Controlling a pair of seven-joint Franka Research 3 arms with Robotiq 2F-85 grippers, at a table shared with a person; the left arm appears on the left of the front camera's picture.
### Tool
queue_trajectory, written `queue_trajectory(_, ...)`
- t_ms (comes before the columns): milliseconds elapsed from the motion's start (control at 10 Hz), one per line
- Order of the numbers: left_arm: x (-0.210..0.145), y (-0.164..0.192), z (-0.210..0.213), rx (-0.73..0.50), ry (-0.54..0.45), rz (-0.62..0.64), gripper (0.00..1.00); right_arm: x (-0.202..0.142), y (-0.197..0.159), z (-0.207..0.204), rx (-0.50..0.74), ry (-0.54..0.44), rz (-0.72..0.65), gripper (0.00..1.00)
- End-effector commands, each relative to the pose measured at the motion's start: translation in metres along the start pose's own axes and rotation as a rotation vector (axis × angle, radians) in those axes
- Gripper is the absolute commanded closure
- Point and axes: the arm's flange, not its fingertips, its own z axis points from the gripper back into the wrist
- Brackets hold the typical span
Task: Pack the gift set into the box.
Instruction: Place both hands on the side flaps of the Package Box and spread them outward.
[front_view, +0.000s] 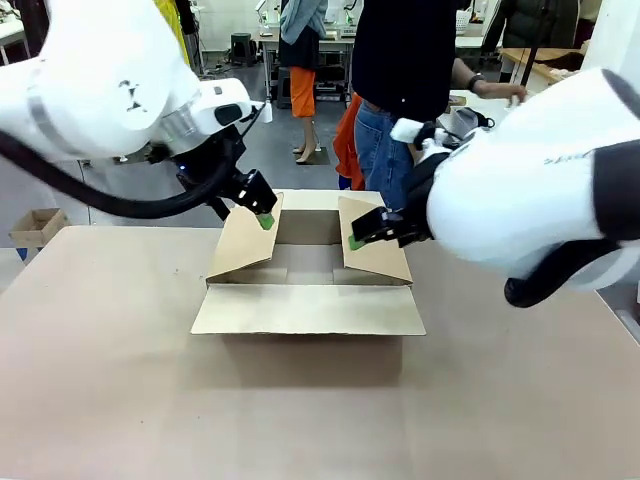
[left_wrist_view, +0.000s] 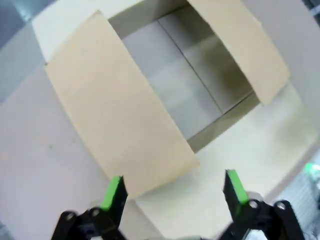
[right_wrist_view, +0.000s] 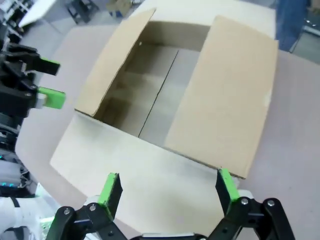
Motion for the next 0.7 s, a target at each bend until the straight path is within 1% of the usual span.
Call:
queue_trajectory(0,0.026,-0.008,-0.007,-0.022,0.036,0.042,0.0,-0.037,-0.031,0.032,0.065,-0.015,-0.017,0.0)
queue_trajectory(100,0.033,-0.01,-0.017,0.003,0.001,0.085,0.0,-0.046,-0.038,0.036,0.101,0.028,-0.008,0.0)
queue_trajectory(200,0.037,-0.014,-0.025,0.028,-0.006,0.107,0.0,0.005,-0.01,0.01,0.019,-0.012,-0.021,0.0)
queue_trajectory(400,0.043,-0.018,-0.041,0.143,0.025,0.153,0.0,0.005,-0.01,0.01,0.019,-0.012,-0.021,0.0)
queue_trajectory(600,0.048,-0.017,-0.057,0.237,0.027,0.211,0.0,0.005,-0.01,0.01,0.019,-0.012,-0.021,0.0)
